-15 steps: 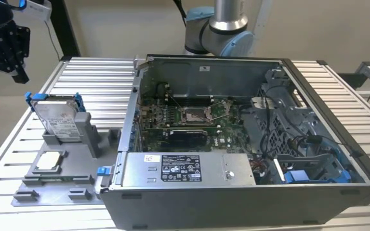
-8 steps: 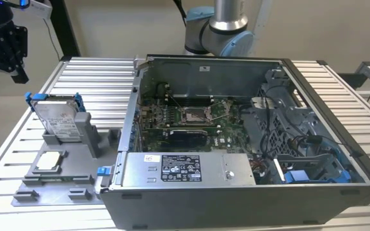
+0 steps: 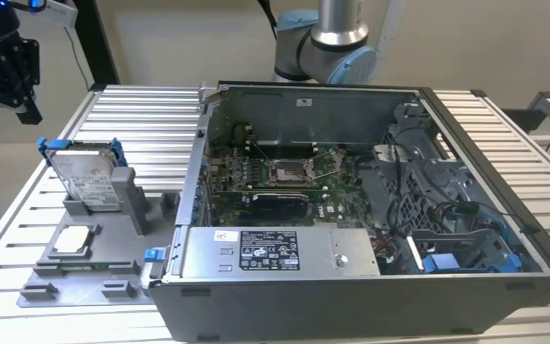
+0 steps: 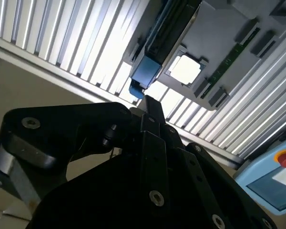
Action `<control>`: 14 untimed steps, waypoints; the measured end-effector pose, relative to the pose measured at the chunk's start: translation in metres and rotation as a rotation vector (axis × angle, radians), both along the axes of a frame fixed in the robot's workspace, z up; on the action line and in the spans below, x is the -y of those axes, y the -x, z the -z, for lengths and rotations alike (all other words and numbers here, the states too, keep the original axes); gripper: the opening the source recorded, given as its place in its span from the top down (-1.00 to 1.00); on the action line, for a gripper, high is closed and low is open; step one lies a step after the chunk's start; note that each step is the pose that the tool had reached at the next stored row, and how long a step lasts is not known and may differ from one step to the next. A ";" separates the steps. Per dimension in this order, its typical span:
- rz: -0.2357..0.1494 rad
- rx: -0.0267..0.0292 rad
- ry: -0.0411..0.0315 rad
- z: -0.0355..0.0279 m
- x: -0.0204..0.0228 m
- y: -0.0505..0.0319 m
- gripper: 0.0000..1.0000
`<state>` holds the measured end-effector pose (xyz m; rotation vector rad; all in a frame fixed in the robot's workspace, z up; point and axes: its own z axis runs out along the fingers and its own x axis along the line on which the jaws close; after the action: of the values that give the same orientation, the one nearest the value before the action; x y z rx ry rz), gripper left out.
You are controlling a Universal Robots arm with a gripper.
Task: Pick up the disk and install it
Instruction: 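Pick up the disk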
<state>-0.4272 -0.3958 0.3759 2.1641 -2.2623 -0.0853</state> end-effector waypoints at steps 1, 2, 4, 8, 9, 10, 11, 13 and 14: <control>-0.001 0.0001 0.0000 0.0000 0.0000 0.0000 1.00; -0.002 0.0000 0.0000 0.0000 0.0000 0.0000 1.00; -0.002 -0.0017 0.0000 0.0001 -0.0001 0.0001 1.00; -0.002 -0.0041 0.0002 0.0001 0.0000 0.0001 1.00; -0.002 -0.0042 0.0002 0.0001 0.0000 0.0001 1.00; -0.002 -0.0039 0.0002 0.0003 -0.0001 0.0001 1.00; -0.004 -0.0012 0.0005 0.0008 -0.0001 0.0000 1.00; -0.007 0.0251 0.0064 0.0009 -0.0001 0.0001 1.00; -0.008 0.0446 0.0126 0.0010 -0.0001 0.0001 1.00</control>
<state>-0.4272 -0.3958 0.3749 2.1907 -2.2705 -0.0229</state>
